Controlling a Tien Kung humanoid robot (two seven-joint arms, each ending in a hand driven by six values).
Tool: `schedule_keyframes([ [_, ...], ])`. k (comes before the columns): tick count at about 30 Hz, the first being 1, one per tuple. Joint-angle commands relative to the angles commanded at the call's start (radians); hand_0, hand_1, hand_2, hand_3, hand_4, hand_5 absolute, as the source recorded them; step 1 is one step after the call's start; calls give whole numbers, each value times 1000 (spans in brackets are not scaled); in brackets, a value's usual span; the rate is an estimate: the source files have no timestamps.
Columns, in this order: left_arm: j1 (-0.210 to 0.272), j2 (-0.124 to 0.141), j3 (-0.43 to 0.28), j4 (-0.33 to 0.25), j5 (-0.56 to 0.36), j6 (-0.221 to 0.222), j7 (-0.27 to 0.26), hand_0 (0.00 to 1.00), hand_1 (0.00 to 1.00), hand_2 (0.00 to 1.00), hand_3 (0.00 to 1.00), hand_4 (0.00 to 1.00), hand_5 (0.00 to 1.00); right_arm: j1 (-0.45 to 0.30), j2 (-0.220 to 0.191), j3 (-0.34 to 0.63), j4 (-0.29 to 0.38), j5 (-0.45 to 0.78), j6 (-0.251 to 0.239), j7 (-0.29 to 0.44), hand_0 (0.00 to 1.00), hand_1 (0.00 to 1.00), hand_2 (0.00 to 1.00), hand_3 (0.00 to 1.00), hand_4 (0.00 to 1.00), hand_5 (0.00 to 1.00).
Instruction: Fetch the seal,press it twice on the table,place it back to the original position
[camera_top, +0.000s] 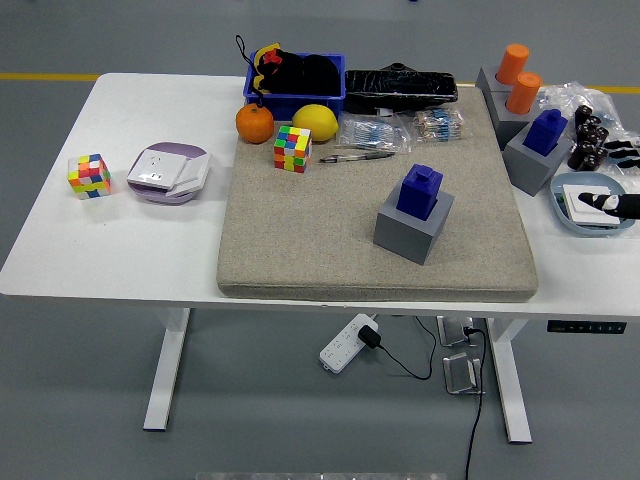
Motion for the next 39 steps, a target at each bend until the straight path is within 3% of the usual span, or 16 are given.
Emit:
schedule_keyframes([
  [20,3,-2,-4,0,3,2,0,720,693,682,716,642,219,-4,-3,-2,27,-8,3,-7,814,696,710,719,956,188],
  [39,7,4,5,-2,1,0,0,720,692,682,716,641,219,-10,1,-4,23,9,-34,41,798,676,693,662,914,173],
])
